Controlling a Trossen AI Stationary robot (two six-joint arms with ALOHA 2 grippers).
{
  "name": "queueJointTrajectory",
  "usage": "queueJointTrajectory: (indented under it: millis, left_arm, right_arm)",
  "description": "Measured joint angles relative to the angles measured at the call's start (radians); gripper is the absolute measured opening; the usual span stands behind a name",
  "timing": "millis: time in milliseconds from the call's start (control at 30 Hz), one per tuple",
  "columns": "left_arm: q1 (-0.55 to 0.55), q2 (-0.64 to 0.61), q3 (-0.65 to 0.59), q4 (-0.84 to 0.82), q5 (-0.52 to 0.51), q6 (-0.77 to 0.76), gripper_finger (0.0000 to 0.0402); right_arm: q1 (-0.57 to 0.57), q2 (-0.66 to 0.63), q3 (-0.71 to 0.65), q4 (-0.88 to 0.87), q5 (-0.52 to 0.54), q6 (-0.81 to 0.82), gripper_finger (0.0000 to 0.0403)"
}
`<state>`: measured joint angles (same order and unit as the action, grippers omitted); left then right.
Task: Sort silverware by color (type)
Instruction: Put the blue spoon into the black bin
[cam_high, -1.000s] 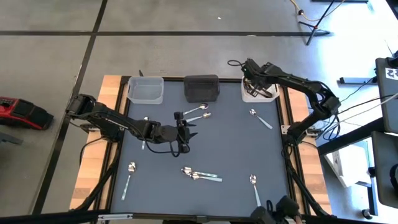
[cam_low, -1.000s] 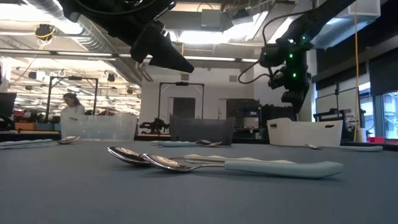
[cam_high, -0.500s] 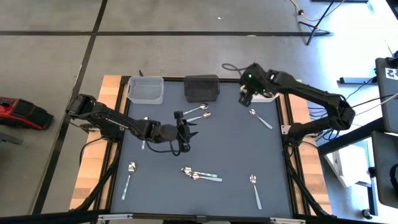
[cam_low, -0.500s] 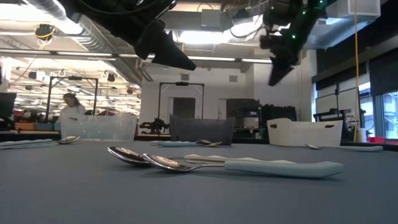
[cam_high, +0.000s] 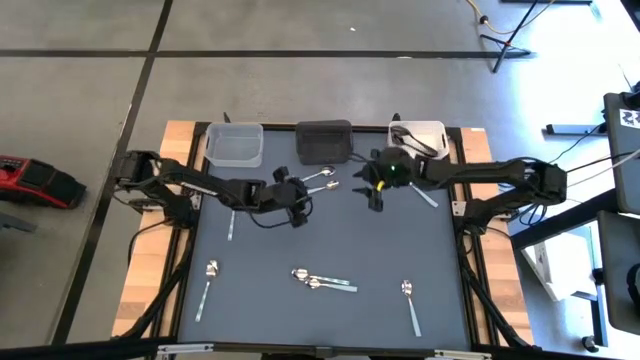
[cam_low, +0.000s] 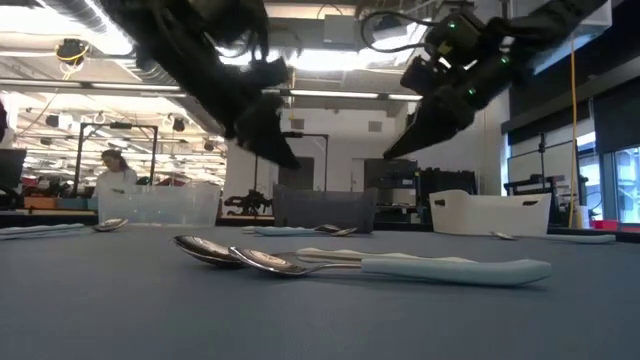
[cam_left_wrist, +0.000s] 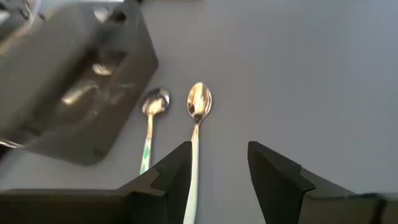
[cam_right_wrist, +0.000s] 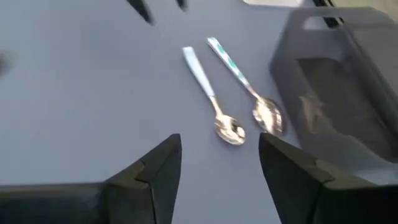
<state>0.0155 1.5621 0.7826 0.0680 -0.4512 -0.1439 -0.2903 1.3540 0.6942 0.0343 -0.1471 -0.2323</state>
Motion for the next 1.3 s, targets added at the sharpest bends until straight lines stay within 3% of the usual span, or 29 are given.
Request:
queueJointTrajectory:
  millis: [233,400,800,933,1167,1300]
  left_arm:
    - [0.115,0.112,0.000,0.075,0.077,-0.050,0.0149]
    - [0.174,0.168,0.000,0.102,0.205,-0.057,0.0149]
    - [0.228,0.276,0.002,0.135,0.266,-0.046,0.0147]
    - [0.219,0.273,0.002,0.136,0.281,-0.005,0.0122]
    - [0.219,0.273,0.002,0.137,0.309,0.024,0.0040]
    - [0.213,0.274,0.003,0.143,0.316,0.037,0.0037]
  right_arm:
    - [0.057,0.006,-0.076,0.129,0.053,0.012,0.0202]
    - [0.055,0.006,-0.076,0.154,0.069,0.023,0.0202]
    - [0.055,0.070,-0.076,0.156,0.078,0.080,0.0202]
    - [0.055,0.074,-0.074,0.167,0.087,0.066,0.0202]
    - [0.055,0.090,-0.073,0.221,0.065,0.071,0.0202]
    - [0.055,0.112,-0.073,0.231,0.066,0.064,0.0202]
